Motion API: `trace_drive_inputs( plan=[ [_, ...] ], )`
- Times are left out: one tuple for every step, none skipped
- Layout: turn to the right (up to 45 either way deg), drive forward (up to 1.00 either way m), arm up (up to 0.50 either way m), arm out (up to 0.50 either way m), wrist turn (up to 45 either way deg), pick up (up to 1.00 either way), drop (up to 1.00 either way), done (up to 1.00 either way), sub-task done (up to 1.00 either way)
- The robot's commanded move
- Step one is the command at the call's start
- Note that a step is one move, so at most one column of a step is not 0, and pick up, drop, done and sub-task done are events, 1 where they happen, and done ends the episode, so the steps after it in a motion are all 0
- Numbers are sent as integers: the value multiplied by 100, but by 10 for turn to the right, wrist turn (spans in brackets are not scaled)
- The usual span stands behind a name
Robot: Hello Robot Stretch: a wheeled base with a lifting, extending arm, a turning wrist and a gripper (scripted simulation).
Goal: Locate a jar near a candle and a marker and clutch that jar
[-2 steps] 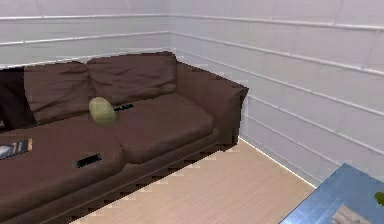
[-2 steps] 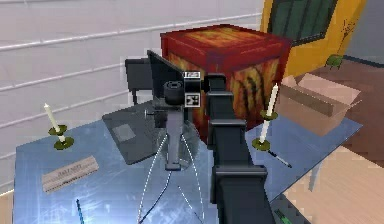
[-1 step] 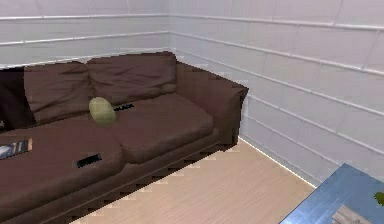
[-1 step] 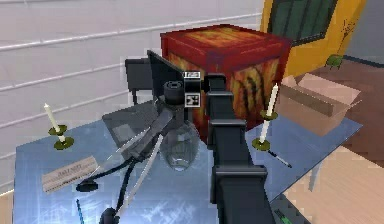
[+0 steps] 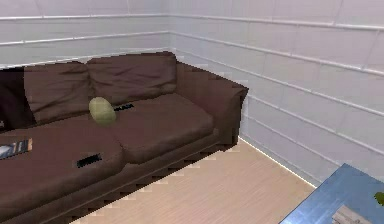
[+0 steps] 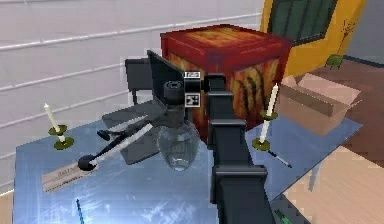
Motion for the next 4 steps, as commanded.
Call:
trace_drive_inputs(
  plan=[
    [0, 0, 0, 0, 450, 0, 0, 0, 0],
    [0, 0, 0, 0, 420, 0, 0, 0, 0],
    [0, 0, -30, 0, 0, 0, 0, 0, 0],
    [0, 0, 0, 0, 0, 100, 0, 0, 0]
  ],
)
